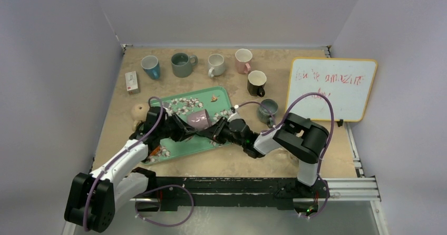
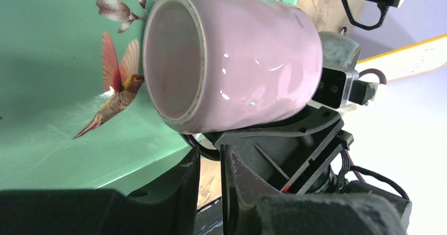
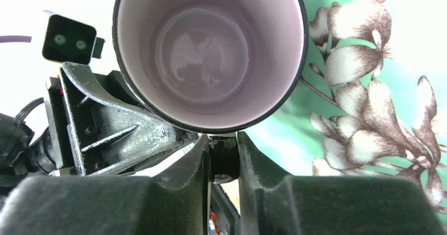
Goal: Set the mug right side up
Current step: Turn over the cup on the tray.
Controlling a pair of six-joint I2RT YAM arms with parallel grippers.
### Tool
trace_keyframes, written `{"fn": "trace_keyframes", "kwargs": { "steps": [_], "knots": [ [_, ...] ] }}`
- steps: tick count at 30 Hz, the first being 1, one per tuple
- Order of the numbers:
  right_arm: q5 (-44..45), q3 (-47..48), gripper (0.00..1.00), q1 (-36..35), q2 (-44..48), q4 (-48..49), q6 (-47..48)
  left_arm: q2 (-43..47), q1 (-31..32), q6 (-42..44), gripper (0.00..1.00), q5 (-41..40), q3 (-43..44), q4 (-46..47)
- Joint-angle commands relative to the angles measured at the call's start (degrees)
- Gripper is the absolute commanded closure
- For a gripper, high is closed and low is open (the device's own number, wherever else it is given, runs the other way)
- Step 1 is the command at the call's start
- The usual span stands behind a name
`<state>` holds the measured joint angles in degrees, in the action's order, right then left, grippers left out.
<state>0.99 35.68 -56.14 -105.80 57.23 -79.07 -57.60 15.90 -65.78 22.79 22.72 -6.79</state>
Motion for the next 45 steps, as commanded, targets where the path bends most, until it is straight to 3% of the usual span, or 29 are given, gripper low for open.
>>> {"fn": "trace_keyframes", "kwargs": {
  "steps": [1, 5, 10, 14, 18, 22, 31, 39, 45],
  "knots": [
    [3.8, -2.4, 0.84, 0.4, 0.5, 6.9, -0.2, 3.3, 0.3, 1.2, 0.82, -0.4, 2.2, -2.0],
    [5.6, -3.9, 1.00, 0.9, 3.7, 8.1, 2.2, 6.7, 0.3, 3.8, 0.78, -1.7, 3.3, -5.5],
    [5.4, -3.6, 1.00, 1.0, 9.1, 5.5, 7.3, 9.6, 0.3, 11.8, 0.65, -4.3, 8.7, -12.5],
    [4.5, -3.0, 1.00, 1.0, 13.6, 1.2, 12.3, 7.4, 0.3, 23.7, 0.41, -5.6, 19.2, -21.4],
    [5.5, -1.5, 1.00, 1.1, 19.5, -7.1, 17.2, 3.8, 0.2, 37.0, 0.32, -8.5, 30.6, -33.5],
    [7.0, -1.7, 1.00, 1.5, 24.7, -11.8, 20.6, 5.8, 0.3, 44.1, 0.28, -11.9, 35.8, -38.0],
    [13.2, 2.0, 1.00, 4.6, 39.2, -30.5, 33.4, 11.8, 0.3, 51.1, 0.10, -21.2, 30.2, -36.5],
    [20.1, 7.2, 1.00, 8.7, 44.4, -45.4, 46.1, 11.7, 0.3, 51.4, 0.10, -22.1, 29.2, -37.1],
    [23.8, 8.6, 1.00, 10.5, 42.4, -46.3, 54.5, 11.7, 0.3, 51.8, 0.10, -22.0, 28.7, -37.0]
  ]
}}
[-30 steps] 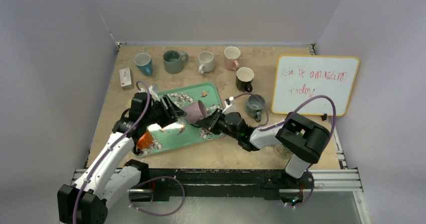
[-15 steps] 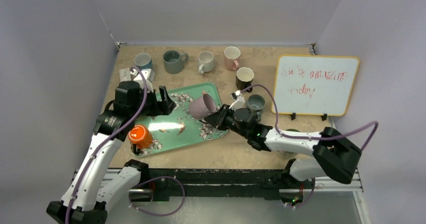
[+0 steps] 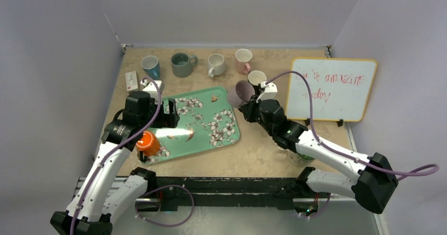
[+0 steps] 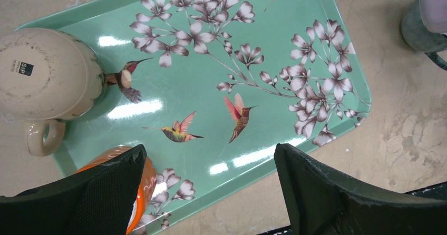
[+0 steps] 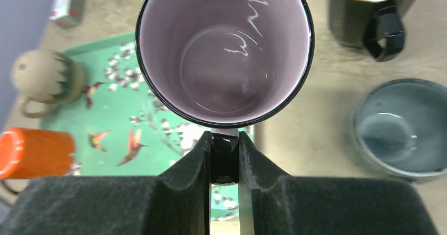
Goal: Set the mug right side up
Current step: Turn over the cup on the tray, then place the cup at the center of the board.
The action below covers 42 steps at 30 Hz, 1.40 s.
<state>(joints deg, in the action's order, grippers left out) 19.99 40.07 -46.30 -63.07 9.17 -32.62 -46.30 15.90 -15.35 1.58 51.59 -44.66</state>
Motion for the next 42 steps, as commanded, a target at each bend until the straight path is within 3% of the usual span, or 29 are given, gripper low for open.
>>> {"fn": "trace_keyframes", "kwargs": {
  "steps": [1, 17, 34, 38, 42],
  "knots": [
    [5.2, 4.5, 1.00, 0.8, -1.2, 1.9, 8.9, 0.4, 0.3, 1.4, 0.10, -1.1, -0.2, 0.8],
    [10.4, 10.0, 1.00, 0.9, -15.8, 4.0, 15.1, 0.2, 0.3, 1.4, 0.10, -4.0, -0.4, 0.1],
    [13.0, 11.4, 1.00, 1.7, -25.2, 3.0, 13.4, 0.5, 0.3, 1.2, 0.10, -5.0, -0.6, 0.0],
    [13.9, 12.1, 0.93, 1.7, -26.5, 1.9, 13.2, 0.6, 0.3, 1.2, 0.10, -5.3, -0.7, 0.0],
    [14.3, 12.8, 0.73, 1.7, -26.8, 0.6, 12.9, 0.4, 0.3, 1.0, 0.10, -5.7, -0.8, 0.0]
  ]
}}
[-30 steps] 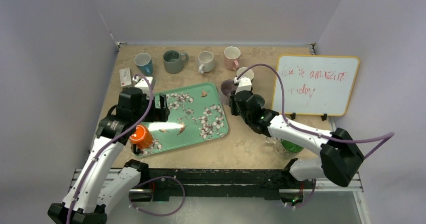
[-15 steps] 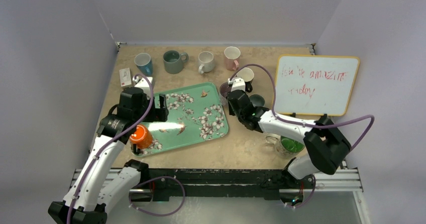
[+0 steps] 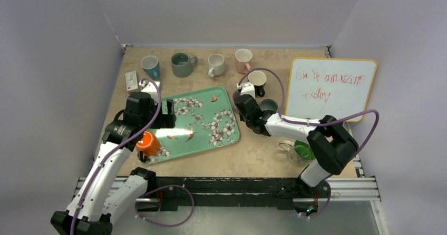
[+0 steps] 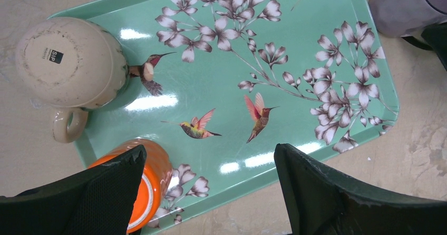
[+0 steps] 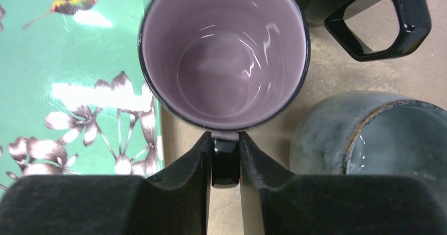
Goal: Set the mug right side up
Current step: Place the cup at the center of the board.
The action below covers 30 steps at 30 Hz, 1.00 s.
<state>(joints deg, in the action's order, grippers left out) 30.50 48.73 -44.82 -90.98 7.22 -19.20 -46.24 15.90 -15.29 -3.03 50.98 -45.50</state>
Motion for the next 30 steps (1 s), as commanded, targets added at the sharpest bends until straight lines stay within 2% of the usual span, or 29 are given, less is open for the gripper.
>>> {"fn": "trace_keyframes", "kwargs": {
  "steps": [1, 5, 11, 16, 17, 18, 20, 27, 30],
  "knots": [
    [3.8, 4.4, 0.69, 0.2, 1.3, 1.9, -0.7, 0.2, 0.3, 1.0, 0.10, -1.2, -0.3, 0.9],
    [3.4, 4.8, 0.53, 0.2, 3.4, -1.0, -1.8, -0.7, 0.3, 0.6, 0.10, -2.2, -0.1, 0.8],
    [0.3, 4.9, 0.36, 0.2, 9.5, -3.5, -3.1, -1.7, 0.3, -1.7, 0.10, -6.3, 0.1, 0.5],
    [-5.4, 4.8, 0.07, 0.1, 16.5, -4.9, -3.6, -3.0, 0.2, -8.7, 0.09, -15.3, 1.2, -3.1],
    [-6.1, 4.5, 0.03, 0.1, 17.8, -4.6, -3.5, -3.5, 0.1, -11.3, 0.05, -18.3, 1.7, -4.8],
    [-7.0, 4.1, 0.01, 0.1, 18.9, -4.2, -3.5, -4.1, 0.1, -14.2, 0.01, -20.6, 2.2, -7.2],
    [-8.7, 3.1, 0.01, 0.1, 21.1, -3.2, -3.6, -4.7, -0.8, -18.8, 0.00, -22.3, 2.6, -9.6],
    [-10.4, 0.5, 0.01, 0.1, 25.9, -0.8, -4.0, -8.6, -8.9, -31.5, 0.00, -16.1, 2.6, -15.3],
    [-10.6, -0.2, 0.01, 0.1, 27.3, -0.9, -4.5, -10.7, -10.2, -37.8, 0.00, -20.6, 3.4, -19.8]
  ]
}}
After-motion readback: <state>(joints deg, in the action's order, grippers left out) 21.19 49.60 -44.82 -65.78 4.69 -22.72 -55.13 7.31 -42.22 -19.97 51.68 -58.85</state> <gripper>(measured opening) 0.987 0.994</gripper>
